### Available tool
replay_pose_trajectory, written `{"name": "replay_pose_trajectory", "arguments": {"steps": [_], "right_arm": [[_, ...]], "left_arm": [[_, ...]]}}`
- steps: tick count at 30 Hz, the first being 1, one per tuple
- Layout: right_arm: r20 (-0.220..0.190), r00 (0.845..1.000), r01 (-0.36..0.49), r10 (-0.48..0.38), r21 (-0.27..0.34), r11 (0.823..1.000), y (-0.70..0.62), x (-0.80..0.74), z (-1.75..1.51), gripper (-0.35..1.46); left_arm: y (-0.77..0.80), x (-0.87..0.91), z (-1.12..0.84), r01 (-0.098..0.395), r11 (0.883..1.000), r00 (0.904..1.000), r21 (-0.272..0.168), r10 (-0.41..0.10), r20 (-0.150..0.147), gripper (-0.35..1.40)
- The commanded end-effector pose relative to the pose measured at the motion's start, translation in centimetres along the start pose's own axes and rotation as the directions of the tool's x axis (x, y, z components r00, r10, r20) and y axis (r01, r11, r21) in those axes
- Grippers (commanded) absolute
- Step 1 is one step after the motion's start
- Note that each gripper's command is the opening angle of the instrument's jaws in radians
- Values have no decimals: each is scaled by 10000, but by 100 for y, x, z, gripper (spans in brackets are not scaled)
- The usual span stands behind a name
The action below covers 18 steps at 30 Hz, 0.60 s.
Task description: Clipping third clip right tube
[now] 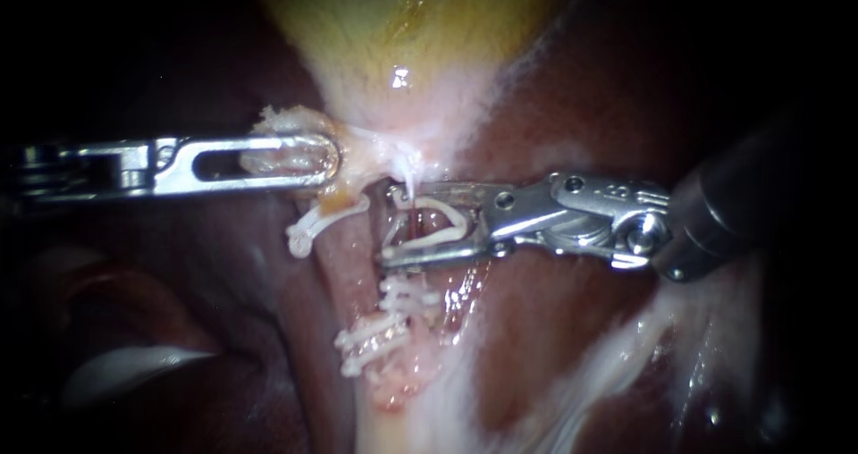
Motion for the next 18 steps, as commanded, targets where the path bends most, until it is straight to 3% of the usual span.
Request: {"name": "replay_pose_trajectory", "arguments": {"steps": [1, 18], "right_arm": [[-23, 10000, 22, -22, 17, 10000, 1, 0, 0, 50], [-893, 9949, -402, 472, 784, 9961, -6, 6, -2, 50]], "left_arm": [[0, 0, 0, -3, 10000, 10000, -1, 3, 2, -35], [2, 0, -3, -8, 10000, 10000, 16, 8, -17, -35]]}}
